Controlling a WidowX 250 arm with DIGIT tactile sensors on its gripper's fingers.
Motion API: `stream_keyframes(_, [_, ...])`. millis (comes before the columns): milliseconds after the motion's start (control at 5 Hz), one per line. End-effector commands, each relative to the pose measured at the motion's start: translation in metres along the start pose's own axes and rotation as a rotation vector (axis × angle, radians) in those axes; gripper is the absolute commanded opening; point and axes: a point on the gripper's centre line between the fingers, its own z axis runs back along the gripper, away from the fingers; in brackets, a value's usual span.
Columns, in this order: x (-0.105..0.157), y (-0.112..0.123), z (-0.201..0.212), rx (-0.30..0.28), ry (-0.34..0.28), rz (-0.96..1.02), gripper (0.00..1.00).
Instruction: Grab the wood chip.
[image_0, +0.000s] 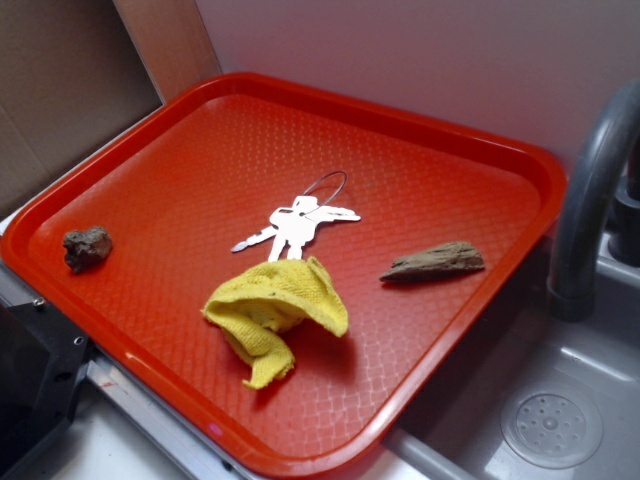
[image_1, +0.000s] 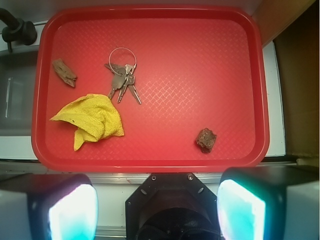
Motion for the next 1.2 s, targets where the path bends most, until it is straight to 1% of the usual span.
stream_keyframes(0, [0.000,0.000,0.000,0.000,0.000,0.000,1.00])
stream_keyframes(200, [0.033,-0.022,-0.027,0.055,-0.097,0.039,1.00])
stream_keyframes(400, [0.060,-0.044,-0.061,0.053,-0.246,-0.115,1.00])
stream_keyframes(600, [0.078,-0.077,-0.102,-0.054,-0.318,-0.218,1.00])
stream_keyframes(800, [0.079,-0.113,-0.150,-0.019,-0.311,-0.296,1.00])
stream_keyframes(1000, [0.072,-0.119,-0.154,-0.057,-0.251,-0.353,1.00])
